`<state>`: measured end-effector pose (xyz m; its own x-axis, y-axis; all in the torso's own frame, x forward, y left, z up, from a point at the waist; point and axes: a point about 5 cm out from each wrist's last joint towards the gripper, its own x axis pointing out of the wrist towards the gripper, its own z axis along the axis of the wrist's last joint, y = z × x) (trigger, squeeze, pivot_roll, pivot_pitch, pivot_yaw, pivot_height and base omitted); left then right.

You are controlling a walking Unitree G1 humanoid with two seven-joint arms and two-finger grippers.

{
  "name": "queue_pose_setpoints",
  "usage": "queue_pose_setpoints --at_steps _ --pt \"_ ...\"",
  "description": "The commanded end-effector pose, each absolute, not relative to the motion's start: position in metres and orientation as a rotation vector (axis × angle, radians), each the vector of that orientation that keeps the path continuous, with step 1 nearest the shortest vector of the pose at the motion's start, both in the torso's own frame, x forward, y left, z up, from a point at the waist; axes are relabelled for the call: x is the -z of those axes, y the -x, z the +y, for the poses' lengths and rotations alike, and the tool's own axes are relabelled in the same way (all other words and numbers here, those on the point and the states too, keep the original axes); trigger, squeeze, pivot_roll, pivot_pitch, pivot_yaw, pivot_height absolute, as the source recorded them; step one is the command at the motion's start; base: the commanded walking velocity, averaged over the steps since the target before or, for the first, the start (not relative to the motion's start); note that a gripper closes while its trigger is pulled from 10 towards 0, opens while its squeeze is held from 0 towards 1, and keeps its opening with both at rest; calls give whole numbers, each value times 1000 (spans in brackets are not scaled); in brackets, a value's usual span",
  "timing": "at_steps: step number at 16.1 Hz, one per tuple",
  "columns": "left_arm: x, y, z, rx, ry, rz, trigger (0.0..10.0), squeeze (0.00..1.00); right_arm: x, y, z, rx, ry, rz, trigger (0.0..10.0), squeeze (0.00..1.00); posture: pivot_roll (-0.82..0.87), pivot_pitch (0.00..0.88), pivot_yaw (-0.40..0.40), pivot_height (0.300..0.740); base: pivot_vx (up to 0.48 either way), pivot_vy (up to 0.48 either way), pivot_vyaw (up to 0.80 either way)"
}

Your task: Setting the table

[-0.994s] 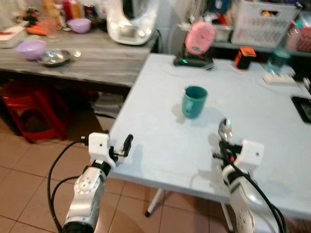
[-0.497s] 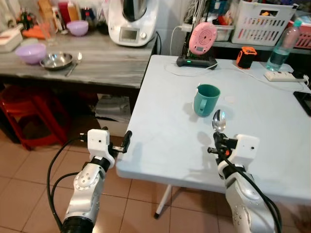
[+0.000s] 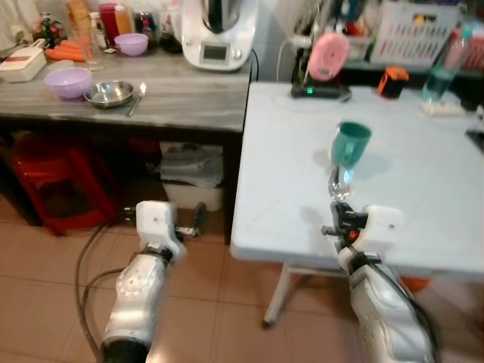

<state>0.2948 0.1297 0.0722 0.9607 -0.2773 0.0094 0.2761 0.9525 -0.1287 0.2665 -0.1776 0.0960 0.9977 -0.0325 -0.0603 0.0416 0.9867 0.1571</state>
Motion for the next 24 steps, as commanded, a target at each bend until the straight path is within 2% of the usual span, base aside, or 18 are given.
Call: queue_pose_setpoints --at_steps 1,21,24 --pt "-76 -297 137 262 108 -3 10000 0 -103 -269 -172 14 -171 26 10000 0 -95 0 -15 740 0 480 0" --pt "-78 -302 134 271 102 -14 10000 0 -104 -270 -168 -10 -174 11 10000 0 -96 0 -10 740 0 480 0" --pt "-78 -302 138 239 86 -10 10000 0 -103 -269 -167 -16 -174 14 10000 0 -88 0 -14 740 0 125 0"
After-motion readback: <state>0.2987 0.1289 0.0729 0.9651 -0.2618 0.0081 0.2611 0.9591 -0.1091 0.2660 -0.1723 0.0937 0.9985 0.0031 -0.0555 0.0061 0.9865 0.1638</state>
